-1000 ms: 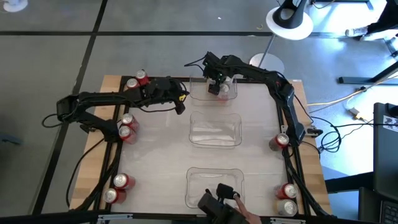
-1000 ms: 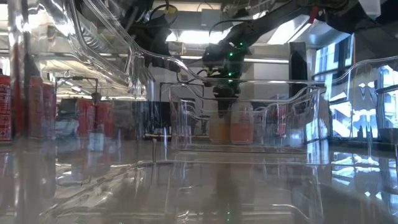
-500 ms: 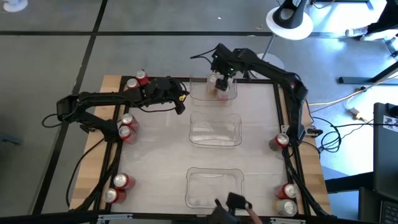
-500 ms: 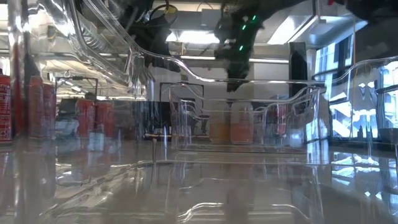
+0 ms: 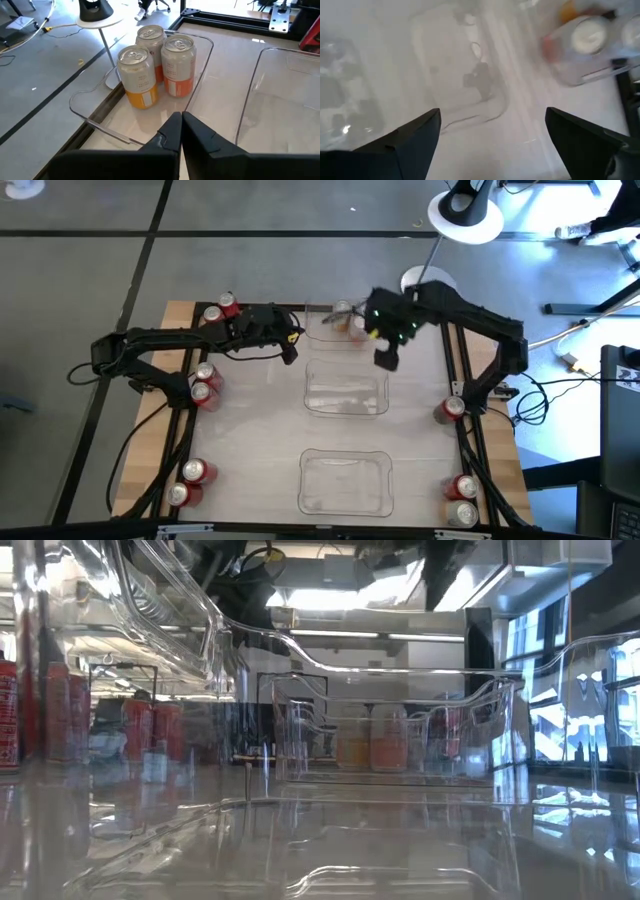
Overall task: Sort soda cans
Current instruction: Put the yellow white soda can into the top transparent bin
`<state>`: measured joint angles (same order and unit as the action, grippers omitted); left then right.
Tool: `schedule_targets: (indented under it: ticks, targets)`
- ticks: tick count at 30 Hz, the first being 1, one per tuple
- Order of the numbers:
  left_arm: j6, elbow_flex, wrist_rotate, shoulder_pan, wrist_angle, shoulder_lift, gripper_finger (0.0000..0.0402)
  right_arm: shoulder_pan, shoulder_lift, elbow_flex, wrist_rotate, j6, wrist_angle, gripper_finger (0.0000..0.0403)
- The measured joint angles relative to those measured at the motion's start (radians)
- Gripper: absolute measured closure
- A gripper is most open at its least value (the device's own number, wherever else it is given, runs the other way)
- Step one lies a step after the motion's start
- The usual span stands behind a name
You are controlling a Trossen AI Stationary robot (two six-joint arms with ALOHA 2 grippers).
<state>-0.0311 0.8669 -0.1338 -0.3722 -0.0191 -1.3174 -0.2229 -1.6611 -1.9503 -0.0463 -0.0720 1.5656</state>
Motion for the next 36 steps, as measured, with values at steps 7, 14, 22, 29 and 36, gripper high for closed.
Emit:
schedule_targets:
  ticks: [7, 14, 22, 29, 36]
  targets:
    - [-0.002, 0.0, 0.001, 0.007, -0.004, 0.0, 0.0398, 0.205, 0.046, 0.0, 0.0, -0.149, 0.006, 0.0046]
    - [-0.008, 0.0, 0.001, 0.006, -0.01, 0.0, 0.0398, 0.349, 0.051, 0.0, 0.13, -0.219, 0.006, 0.0046]
    - [-0.011, 0.0, 0.0, 0.006, -0.07, 0.0, 0.0398, 0.382, 0.051, 0.0, 0.257, -0.22, 0.006, 0.0046]
    - [-0.003, 0.0, 0.0, 0.027, -0.092, 0.0, 0.0398, 0.38, 0.05, 0.0, 0.282, -0.158, 0.006, 0.0045]
    - [-0.025, 0.0, 0.0, 0.051, -0.047, 0.0, 0.0398, 0.394, 0.05, 0.0, 0.242, -0.17, 0.006, 0.0045]
